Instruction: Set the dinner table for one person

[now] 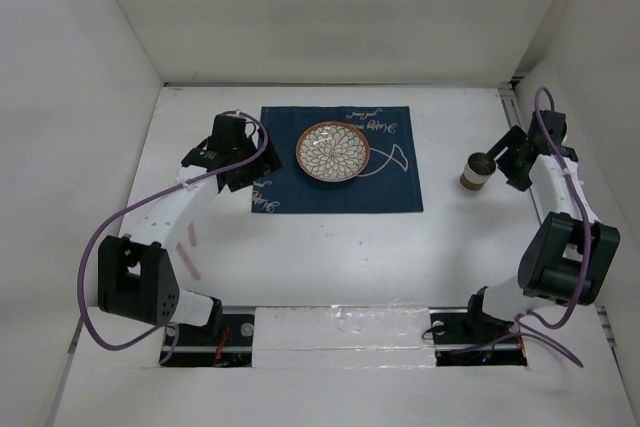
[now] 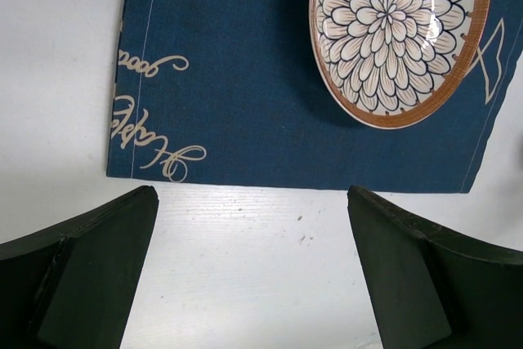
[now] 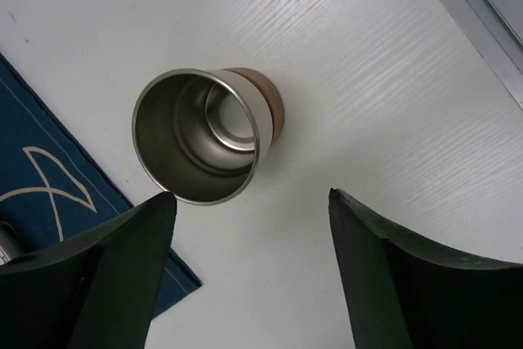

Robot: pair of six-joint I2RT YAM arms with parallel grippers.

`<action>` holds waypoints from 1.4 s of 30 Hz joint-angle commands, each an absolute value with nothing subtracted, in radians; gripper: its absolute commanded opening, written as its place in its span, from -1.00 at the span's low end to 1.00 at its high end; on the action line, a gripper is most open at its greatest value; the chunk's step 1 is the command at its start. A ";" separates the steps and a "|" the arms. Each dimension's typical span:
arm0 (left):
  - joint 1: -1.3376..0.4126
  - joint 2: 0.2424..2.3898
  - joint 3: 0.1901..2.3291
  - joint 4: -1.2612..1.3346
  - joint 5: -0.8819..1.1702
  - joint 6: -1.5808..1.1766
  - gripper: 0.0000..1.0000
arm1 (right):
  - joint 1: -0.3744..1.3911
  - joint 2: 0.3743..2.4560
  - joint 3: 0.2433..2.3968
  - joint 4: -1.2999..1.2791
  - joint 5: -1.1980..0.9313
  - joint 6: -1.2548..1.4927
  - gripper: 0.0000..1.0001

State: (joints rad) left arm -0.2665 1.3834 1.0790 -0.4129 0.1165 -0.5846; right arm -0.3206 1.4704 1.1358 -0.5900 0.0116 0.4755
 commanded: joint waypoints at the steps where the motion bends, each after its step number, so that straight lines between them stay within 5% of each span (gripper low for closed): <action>1: -0.261 1.342 1.066 -0.394 0.132 -0.581 1.00 | -0.330 1.497 1.147 -0.471 -0.001 0.499 0.58; 14: -0.261 1.342 1.057 -0.394 0.123 -0.572 1.00 | -0.339 1.647 1.189 -0.440 0.002 0.520 -0.04; 18: -0.261 1.364 1.077 -0.405 0.123 -0.572 1.00 | -0.301 1.658 1.213 -0.440 0.007 0.520 -1.00; 24: -0.261 1.364 1.086 -0.405 0.132 -0.563 1.00 | -0.175 1.663 1.370 -0.494 0.067 0.502 -1.00; 32: -0.261 1.364 1.086 -0.405 0.132 -0.563 1.00 | 0.055 1.992 1.863 -0.727 0.114 0.459 -1.00; 42: -0.261 1.364 1.057 -0.423 0.108 -0.552 1.00 | 0.161 2.303 2.282 -0.705 0.089 0.468 -1.00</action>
